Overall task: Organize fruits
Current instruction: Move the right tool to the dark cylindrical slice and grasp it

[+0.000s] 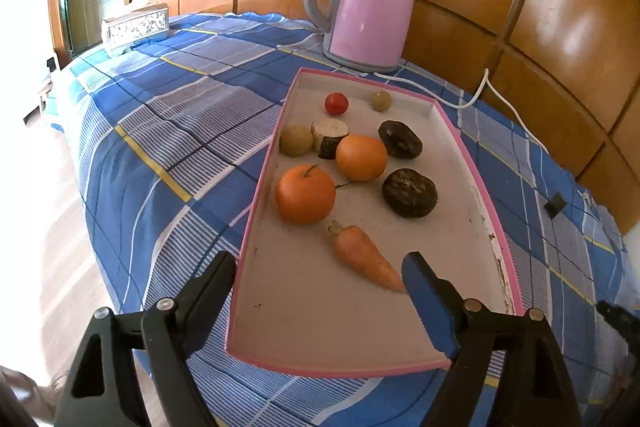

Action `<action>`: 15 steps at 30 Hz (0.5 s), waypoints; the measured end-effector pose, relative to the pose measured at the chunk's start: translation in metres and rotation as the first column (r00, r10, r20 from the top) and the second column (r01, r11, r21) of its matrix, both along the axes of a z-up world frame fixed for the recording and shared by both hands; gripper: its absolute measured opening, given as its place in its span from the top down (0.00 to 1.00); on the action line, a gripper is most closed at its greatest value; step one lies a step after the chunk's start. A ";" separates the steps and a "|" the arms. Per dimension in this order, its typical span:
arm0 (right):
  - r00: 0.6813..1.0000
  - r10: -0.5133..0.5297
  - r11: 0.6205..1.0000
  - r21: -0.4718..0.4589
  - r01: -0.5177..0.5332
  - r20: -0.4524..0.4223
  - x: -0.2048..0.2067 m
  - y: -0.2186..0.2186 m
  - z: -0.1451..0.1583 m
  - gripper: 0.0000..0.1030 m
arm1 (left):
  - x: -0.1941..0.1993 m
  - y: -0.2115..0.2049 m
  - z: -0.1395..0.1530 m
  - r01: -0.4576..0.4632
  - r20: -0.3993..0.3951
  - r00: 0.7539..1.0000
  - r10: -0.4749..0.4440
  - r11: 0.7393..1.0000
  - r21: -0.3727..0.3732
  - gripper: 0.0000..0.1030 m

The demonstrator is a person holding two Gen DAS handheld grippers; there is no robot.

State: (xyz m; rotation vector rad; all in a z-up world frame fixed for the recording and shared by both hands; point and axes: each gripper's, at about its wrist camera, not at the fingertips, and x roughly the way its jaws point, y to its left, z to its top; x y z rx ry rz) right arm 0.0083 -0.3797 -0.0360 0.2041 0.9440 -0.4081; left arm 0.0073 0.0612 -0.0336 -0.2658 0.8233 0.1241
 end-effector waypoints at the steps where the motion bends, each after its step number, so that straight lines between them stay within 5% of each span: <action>1: 1.000 0.019 1.000 0.018 -0.019 0.003 0.006 0.004 0.001 0.62 | 0.000 0.000 0.000 0.000 0.002 1.000 0.000 1.000 0.004 0.17; 8: 0.990 0.134 0.983 0.117 -0.138 0.046 0.043 0.031 0.009 0.62 | -0.002 -0.002 0.004 0.005 0.017 1.000 -0.006 1.000 0.029 0.17; 12: 0.980 0.177 0.969 0.162 -0.189 0.087 0.075 0.045 0.021 0.39 | -0.003 -0.003 0.007 0.014 0.031 0.999 -0.015 0.999 0.042 0.17; 15: 0.977 0.188 0.964 0.174 -0.203 0.097 0.101 0.054 0.026 0.39 | -0.003 -0.004 0.007 0.023 0.029 0.999 -0.025 0.998 0.058 0.17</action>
